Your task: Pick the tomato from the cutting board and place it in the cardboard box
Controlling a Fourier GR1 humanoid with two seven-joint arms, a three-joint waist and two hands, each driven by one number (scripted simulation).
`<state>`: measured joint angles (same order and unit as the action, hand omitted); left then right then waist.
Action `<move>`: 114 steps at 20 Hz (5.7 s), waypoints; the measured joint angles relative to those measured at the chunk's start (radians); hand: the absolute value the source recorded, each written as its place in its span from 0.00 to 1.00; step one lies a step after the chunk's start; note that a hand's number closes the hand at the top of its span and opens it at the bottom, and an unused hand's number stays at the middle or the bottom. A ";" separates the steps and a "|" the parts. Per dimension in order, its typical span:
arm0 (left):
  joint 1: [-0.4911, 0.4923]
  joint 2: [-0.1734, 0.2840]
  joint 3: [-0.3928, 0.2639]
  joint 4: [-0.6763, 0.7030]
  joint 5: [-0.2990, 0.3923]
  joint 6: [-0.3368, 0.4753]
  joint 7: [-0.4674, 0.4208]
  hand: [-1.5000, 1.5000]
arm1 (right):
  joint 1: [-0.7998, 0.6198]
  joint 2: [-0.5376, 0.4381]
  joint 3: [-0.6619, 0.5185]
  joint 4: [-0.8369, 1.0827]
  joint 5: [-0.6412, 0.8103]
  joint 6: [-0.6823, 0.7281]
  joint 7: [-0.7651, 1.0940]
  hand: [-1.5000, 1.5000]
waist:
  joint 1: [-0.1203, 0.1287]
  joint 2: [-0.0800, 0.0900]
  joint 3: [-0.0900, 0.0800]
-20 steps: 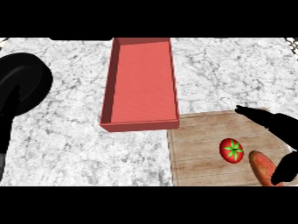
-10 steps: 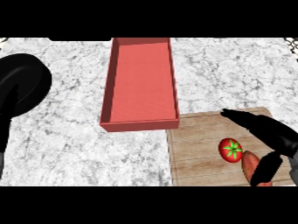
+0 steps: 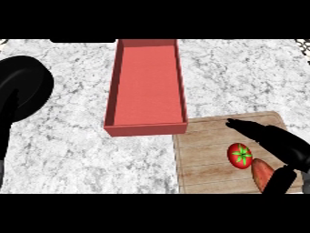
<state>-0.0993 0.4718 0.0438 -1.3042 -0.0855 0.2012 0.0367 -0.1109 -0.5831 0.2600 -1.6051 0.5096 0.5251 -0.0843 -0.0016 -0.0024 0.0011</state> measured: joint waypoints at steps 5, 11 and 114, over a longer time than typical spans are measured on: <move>0.020 -0.023 0.020 -0.041 -0.026 -0.014 0.028 0.50 | 0.015 0.043 -0.017 -0.067 0.023 0.050 0.012 0.00 | 0.001 0.001 -0.001; 0.003 -0.031 0.050 -0.022 -0.053 -0.038 0.027 0.50 | 0.037 0.065 -0.019 -0.110 0.088 0.111 0.073 0.00 | 0.000 0.001 -0.001; -0.107 -0.117 0.061 -0.008 -0.151 -0.105 0.010 0.50 | -1.362 0.421 -0.592 1.499 -0.172 -0.213 -0.442 0.00 | 0.108 0.048 0.000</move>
<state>-0.2068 0.3546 0.1052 -1.3124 -0.2366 0.0959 0.0466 -1.4733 -0.1622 -0.3316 -0.1058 0.3376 0.3118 -0.5262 0.1062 0.0456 0.0008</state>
